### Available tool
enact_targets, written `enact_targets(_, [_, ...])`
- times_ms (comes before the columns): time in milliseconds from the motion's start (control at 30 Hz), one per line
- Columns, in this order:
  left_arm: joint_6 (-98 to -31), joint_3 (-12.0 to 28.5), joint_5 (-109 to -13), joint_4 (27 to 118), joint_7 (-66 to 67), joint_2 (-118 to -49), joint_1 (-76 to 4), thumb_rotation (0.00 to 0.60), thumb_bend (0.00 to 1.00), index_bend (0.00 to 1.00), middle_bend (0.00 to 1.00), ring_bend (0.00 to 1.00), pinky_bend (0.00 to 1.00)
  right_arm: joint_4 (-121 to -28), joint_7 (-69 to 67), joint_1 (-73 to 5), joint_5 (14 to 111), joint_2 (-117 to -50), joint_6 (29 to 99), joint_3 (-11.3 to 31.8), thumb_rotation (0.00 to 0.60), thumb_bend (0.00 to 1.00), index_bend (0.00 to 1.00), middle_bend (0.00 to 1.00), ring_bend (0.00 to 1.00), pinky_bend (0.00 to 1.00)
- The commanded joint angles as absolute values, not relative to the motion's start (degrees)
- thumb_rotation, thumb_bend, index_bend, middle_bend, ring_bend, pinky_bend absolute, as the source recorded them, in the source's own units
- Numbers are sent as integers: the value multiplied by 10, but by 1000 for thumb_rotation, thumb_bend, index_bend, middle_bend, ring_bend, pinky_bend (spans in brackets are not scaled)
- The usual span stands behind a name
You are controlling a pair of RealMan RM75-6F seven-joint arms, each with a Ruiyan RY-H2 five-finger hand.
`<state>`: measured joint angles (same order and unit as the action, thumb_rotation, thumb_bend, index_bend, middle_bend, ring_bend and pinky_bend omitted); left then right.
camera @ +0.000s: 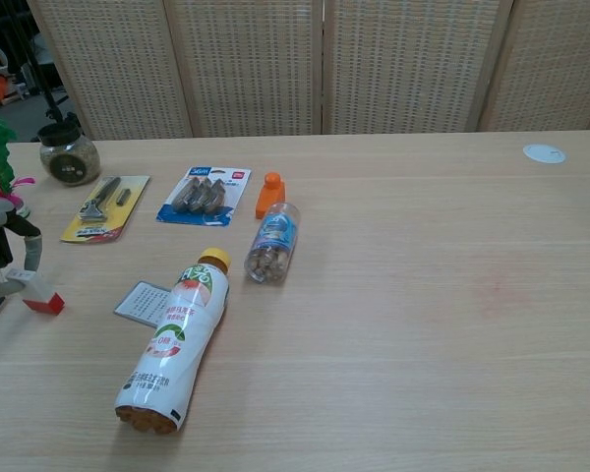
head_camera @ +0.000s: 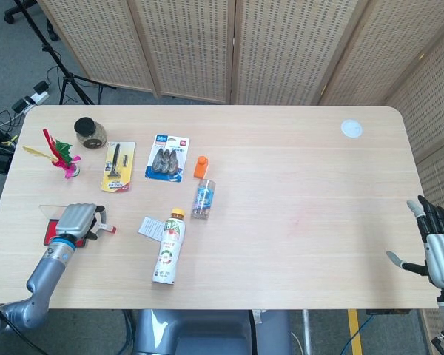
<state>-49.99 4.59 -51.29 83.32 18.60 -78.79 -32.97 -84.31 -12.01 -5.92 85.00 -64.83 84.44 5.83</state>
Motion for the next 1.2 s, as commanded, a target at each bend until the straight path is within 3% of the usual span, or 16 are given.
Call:
enact_targets(33, [-503, 43, -508, 831, 193, -791, -330, 600, 359, 642, 1000, 913, 926, -843, -120, -59, 850, -648, 844, 58, 600, 0, 0, 0, 0, 0])
enact_targets(1200, [-499, 33, -518, 856, 175, -766, -330, 600, 341, 467, 1000, 913, 926, -843, -122, -58, 847, -647, 846, 60, 600, 0, 0, 0, 0, 0])
